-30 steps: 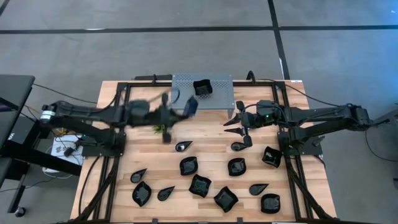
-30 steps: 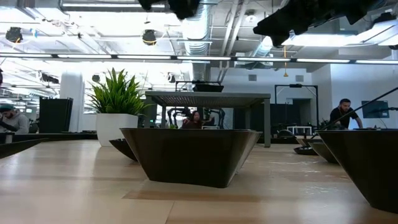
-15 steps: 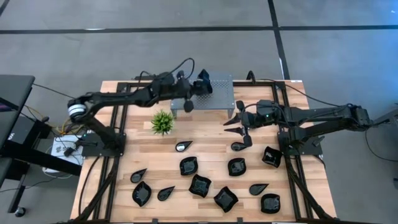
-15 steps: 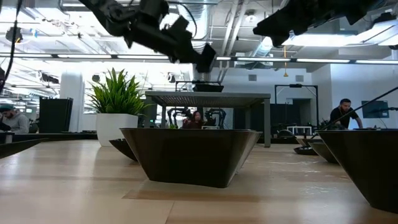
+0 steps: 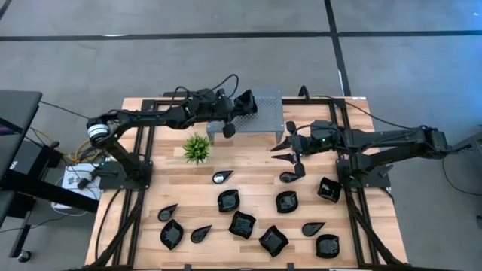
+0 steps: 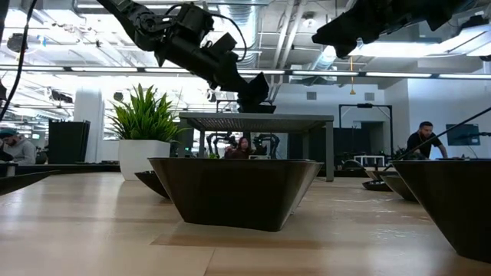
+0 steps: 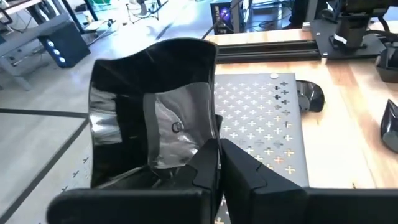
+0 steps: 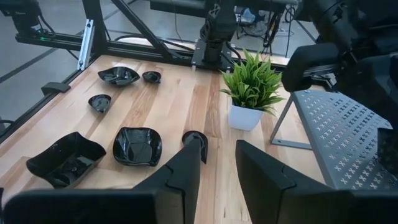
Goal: Pick & Place Mini shaped plates
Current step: Stack the black distorted square plate on top of the black distorted square plate on the shelf
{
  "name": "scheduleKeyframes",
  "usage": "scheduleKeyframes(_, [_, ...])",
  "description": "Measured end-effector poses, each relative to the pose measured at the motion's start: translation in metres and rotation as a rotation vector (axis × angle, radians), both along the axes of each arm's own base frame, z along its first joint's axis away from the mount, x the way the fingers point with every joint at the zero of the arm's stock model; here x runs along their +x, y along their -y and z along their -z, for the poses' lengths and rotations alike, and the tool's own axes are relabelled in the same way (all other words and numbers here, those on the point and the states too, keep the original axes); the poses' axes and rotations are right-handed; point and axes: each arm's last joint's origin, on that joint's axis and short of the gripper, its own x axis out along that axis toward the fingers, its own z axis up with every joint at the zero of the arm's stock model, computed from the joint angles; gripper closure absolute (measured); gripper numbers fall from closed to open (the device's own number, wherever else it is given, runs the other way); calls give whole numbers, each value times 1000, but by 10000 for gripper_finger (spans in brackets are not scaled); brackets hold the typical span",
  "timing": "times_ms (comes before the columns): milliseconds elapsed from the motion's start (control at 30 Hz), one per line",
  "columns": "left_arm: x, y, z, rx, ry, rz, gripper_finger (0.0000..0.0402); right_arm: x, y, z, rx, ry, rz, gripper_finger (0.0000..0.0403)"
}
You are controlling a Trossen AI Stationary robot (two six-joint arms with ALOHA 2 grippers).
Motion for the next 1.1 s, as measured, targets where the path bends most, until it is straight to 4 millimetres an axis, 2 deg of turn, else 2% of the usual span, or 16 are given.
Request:
scheduleKeyframes(133, [0, -1, 0, 13, -6, -40, 373, 0, 0, 0, 0, 0, 0, 305])
scheduleKeyframes(333, [-1, -2, 0, 26, -11, -70, 331, 0, 0, 0, 0, 0, 0, 305])
scheduleKeyframes(533, [4, 9, -1, 29, -6, -39, 295, 0, 0, 0, 0, 0, 0, 305])
scheduleKeyframes(733, [16, 56, -6, 26, 0, 103, 284, 0, 0, 0, 0, -2, 0, 305])
scheduleKeyframes(833, [12, 81, -8, 5, -68, 169, 284, 3, 0, 4, 2, -20, -2, 305])
scheduleKeyframes(933, [-7, 103, -20, -68, -155, 202, 284, 8, 0, 9, 5, -48, -2, 305])
scheduleKeyframes(1100, [-51, 139, -49, -197, -225, 245, 284, 23, 4, 18, -45, -37, -9, 305])
